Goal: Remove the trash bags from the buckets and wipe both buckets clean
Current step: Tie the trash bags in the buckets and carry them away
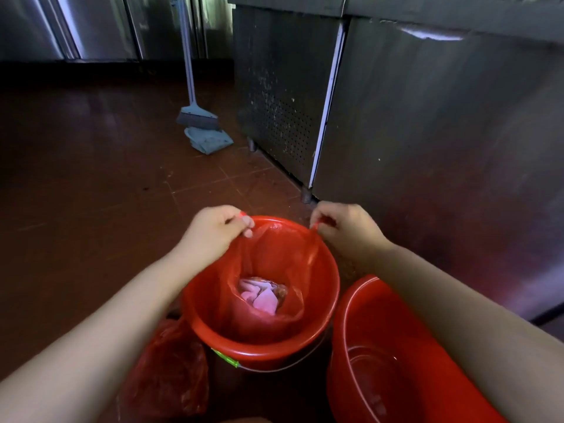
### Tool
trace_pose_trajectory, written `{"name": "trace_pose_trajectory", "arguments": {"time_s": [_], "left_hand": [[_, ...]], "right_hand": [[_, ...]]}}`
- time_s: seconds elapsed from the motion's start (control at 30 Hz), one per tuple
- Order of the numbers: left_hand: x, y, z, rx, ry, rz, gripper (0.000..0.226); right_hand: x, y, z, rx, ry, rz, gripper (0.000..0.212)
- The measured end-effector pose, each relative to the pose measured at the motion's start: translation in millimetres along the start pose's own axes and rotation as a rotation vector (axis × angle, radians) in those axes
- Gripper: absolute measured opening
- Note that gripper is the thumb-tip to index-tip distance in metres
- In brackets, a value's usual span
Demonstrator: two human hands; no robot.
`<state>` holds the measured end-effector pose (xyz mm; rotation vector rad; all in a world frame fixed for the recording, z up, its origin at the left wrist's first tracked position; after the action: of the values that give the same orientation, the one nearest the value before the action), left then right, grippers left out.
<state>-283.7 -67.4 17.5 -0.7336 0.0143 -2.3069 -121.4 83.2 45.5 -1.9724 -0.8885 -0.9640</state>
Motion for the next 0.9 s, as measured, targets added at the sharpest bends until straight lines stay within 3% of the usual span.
{"name": "trace_pose_trajectory", "arguments": {"time_s": [0.13,0.23,0.4,0.5,0.57,0.67,0.73,0.8,0.9], "left_hand": [[-45.5,10.5,21.0,0.034,0.305,-0.18,0.034],[-72.0,17.0,32.0,0.041,0.42,-0.248,0.029],[-53.5,10.8,11.5,0.192,0.512,0.024,0.025],[-34.1,6.9,7.8,0.197,0.447,0.118,0.018],[-30.7,7.7,9.1,0.197,0.459,0.108,0.012],[-28.2,10.6,1.7,0.282,0.599,0.098,0.012],[-19.0,11.5,-7.4,0.343,0.694,0.131,0.011],[-1.6,10.7,-12.0,0.276,0.573,0.146,0.016],[10.8,13.3,11.0,-0.117,-0.044,-0.037,0.021]], "right_hand": [[14.5,-6.3,-33.2,0.128,-0.092,0.013,0.014],[2.5,-9.5,-47.1,0.087,-0.202,0.022,0.012],[-28.0,-9.4,-29.5,-0.145,-0.56,0.076,0.029],[-70.2,8.9,-25.7,-0.193,-0.583,-0.053,0.046],[-98.7,21.4,-35.8,-0.138,-0.497,-0.134,0.036],[-112.4,21.7,-42.2,-0.139,-0.479,-0.044,0.011],[-113.5,19.8,-35.1,-0.216,-0.558,0.003,0.024],[-112.5,22.1,-22.9,-0.346,-0.716,0.075,0.033],[-107.1,22.7,-7.8,-0.451,-0.795,0.158,0.034]]}}
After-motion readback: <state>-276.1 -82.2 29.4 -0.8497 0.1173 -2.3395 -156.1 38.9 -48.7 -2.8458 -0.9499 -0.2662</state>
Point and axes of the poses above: each hand's wrist, its own y-axis away from the middle knuckle, its own x-axis out of the back of the hand, z = x × y, the point moved 7 cm from there along -y, towards the middle knuckle, and after that the axes turned 2 degrees about z, right-handed, at the moved point
